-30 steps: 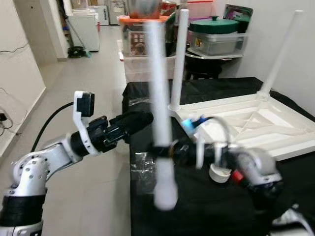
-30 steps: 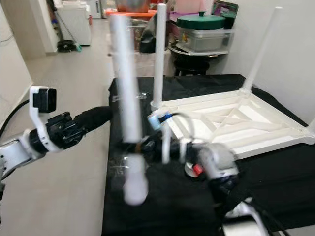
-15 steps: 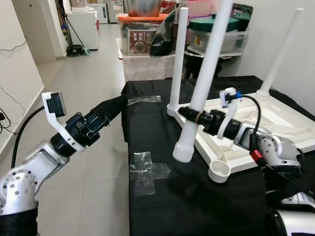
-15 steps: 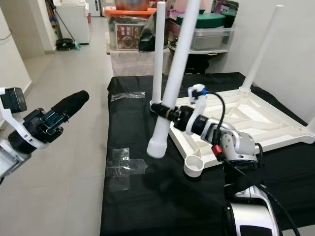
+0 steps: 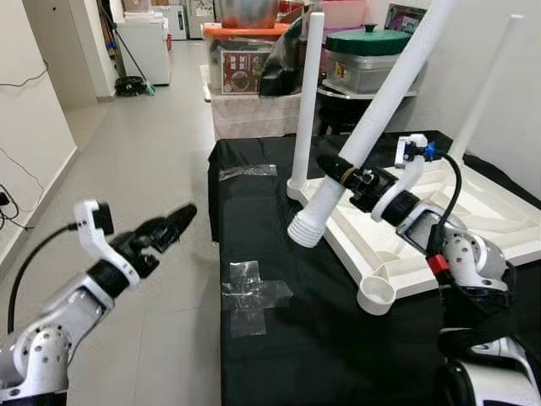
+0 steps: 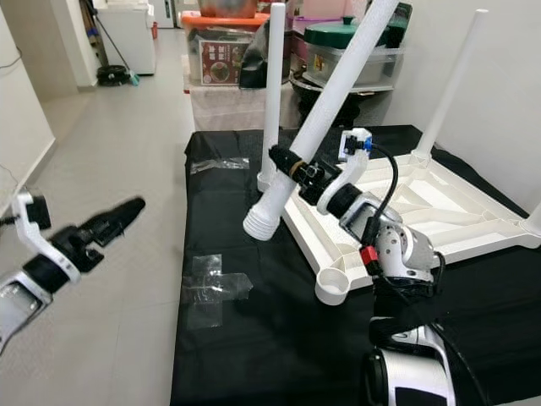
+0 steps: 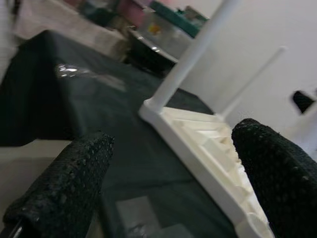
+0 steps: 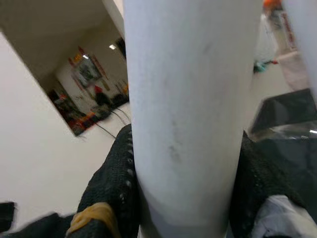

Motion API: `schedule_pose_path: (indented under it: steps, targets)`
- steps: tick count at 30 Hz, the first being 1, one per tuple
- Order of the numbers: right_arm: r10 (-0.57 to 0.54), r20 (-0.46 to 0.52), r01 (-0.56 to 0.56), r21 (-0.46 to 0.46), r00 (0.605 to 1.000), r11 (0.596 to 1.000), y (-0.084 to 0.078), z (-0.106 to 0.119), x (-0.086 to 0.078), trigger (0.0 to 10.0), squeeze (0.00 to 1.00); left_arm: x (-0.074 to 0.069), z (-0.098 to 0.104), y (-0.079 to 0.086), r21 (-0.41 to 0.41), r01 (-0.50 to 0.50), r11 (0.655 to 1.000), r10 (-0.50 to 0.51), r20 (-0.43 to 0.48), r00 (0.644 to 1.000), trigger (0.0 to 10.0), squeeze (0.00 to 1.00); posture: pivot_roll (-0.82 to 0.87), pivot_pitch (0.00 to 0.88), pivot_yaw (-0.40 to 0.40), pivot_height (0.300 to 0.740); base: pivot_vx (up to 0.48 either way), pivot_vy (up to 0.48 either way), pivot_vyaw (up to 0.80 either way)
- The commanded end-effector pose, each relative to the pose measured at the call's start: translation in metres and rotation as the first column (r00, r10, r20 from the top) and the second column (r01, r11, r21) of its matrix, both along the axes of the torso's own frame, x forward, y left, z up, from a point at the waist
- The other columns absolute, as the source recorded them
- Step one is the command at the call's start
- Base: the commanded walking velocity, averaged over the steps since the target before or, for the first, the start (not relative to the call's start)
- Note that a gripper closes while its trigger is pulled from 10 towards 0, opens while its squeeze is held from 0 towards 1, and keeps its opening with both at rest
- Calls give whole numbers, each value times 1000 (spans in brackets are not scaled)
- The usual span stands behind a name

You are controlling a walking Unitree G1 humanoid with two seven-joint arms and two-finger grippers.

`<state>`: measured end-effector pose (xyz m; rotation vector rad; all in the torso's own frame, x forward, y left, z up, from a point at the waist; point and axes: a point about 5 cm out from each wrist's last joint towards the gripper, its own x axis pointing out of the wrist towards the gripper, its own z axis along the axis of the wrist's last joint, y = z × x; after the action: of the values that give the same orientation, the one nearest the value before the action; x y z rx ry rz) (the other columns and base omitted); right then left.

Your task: Building children table

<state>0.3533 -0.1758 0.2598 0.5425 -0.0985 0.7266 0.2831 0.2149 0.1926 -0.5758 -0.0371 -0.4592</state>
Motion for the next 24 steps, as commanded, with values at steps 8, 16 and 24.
schedule_pose_path:
  steps: [8,16,24]
  targets:
    - [43,19,-44,47,999,998,11,2,-6,0,0,0,-6,-9,-4,3,1000,-3,-28,1000,10000,0,62,0,-23,740,0,0,0]
    - [63,89,-74,121,994,990,15,8,-14,0,0,-2,-12,-14,-3,-11,1000,10,-40,999,10000,0,64,0,-26,740,0,0,0]
    - [272,323,-352,223,907,909,30,26,-48,0,0,-2,-16,-18,-8,-15,1000,15,-55,998,10000,0,63,0,-24,740,0,0,0]
